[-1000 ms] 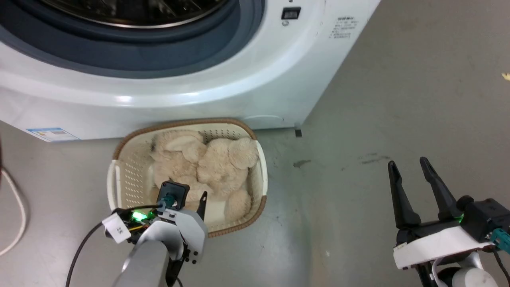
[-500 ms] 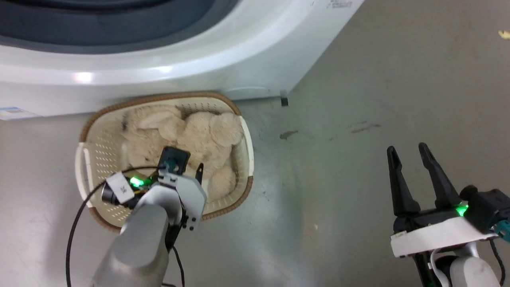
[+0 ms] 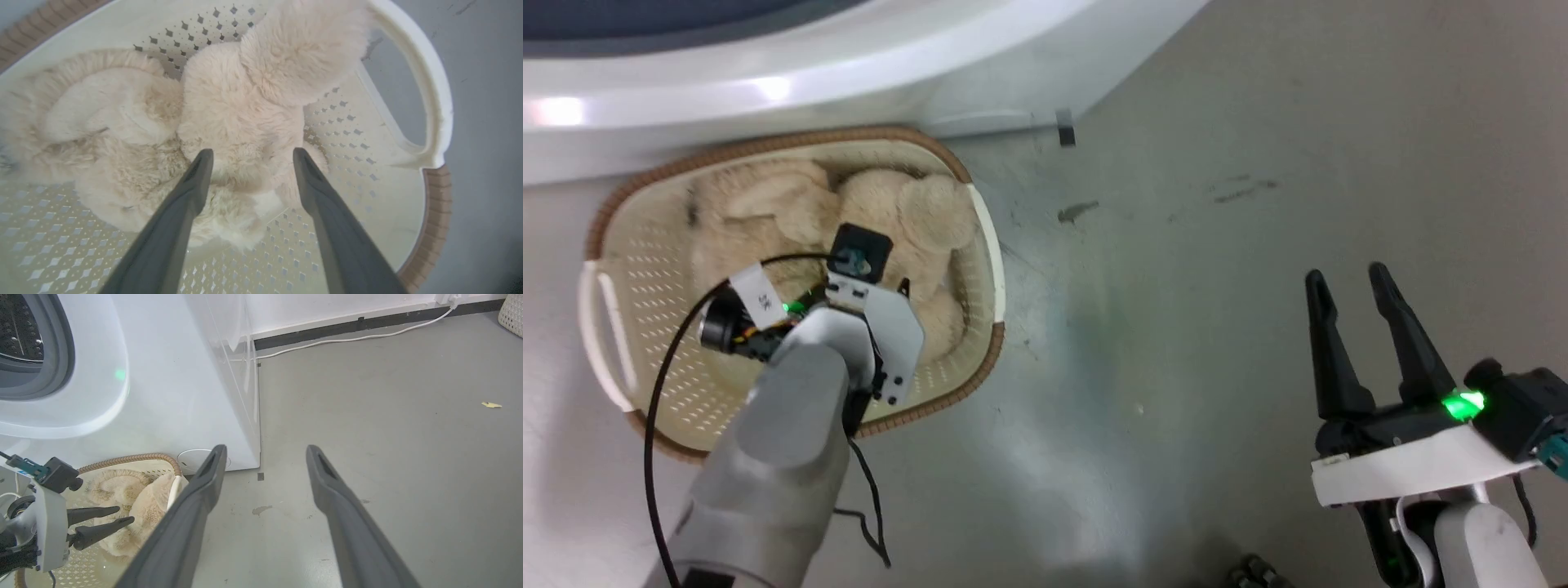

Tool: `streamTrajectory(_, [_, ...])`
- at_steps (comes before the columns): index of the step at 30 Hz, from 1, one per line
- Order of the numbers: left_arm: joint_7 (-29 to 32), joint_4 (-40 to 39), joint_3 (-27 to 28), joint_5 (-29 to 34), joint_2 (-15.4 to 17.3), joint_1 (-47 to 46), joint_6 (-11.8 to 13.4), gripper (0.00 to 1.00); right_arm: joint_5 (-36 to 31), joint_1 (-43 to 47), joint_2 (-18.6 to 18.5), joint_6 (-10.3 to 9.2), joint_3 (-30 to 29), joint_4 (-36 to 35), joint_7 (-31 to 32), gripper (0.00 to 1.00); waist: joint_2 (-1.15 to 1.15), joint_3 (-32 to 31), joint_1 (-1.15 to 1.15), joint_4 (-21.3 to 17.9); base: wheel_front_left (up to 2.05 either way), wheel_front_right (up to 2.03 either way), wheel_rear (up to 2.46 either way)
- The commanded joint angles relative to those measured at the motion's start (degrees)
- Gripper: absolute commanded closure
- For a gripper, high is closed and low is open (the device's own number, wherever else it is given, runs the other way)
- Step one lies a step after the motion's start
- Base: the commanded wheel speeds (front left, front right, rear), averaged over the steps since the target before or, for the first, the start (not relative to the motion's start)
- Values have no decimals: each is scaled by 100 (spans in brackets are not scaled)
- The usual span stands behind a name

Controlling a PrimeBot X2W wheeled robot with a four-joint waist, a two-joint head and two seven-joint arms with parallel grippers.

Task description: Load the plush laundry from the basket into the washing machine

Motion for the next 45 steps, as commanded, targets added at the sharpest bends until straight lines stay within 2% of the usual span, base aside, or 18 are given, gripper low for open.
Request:
streamTrajectory(1, [49, 161, -64, -25, 77, -213, 50, 0, 78, -129, -1, 4, 36, -30, -62, 0, 0, 180, 0, -105, 0, 0, 0])
streamTrajectory(9, [246, 644, -129, -187, 249, -735, 307, 0, 329, -287, -1, 4, 145, -71, -158, 0, 0, 673, 0, -340, 0, 0, 0])
streamTrajectory(12, [239, 822, -73, -321, 329, -928, 449, 0, 355, -347, -1, 4, 364, -98, -194, 0, 0, 853, 0, -429, 0, 0, 0])
streamTrajectory(19, [343, 1237, -182, -439, 510, -1342, 554, 0, 565, -456, -1, 4, 498, -171, -277, 0, 0, 1252, 0, -611, 0, 0, 0])
streamTrajectory(24, [329, 1533, -252, -553, 634, -1613, 511, 0, 707, -498, -1, 4, 521, -196, -337, 0, 0, 1514, 0, -686, 0, 0, 0])
streamTrajectory(25, [298, 1590, -278, -566, 670, -1664, 481, 62, 728, -513, -1, 4, 523, -187, -349, 0, 0, 1561, 0, -699, 0, 0, 0])
streamTrajectory(26, [234, 1639, -297, -590, 695, -1704, 434, 100, 747, -531, -1, 4, 523, -170, -361, 0, 0, 1595, 0, -709, 0, 0, 0])
streamTrajectory(32, [-46, 1955, -357, -774, 730, -1712, 322, 100, 768, -597, -1, 5, 412, -35, -425, 0, 0, 1496, 0, -656, 0, 0, 0])
streamTrajectory(45, [-1234, 1956, -278, -1122, 177, -849, 183, 100, 157, -143, -1, 5, -92, -20, -425, 0, 0, -145, 0, 92, 0, 0, 0])
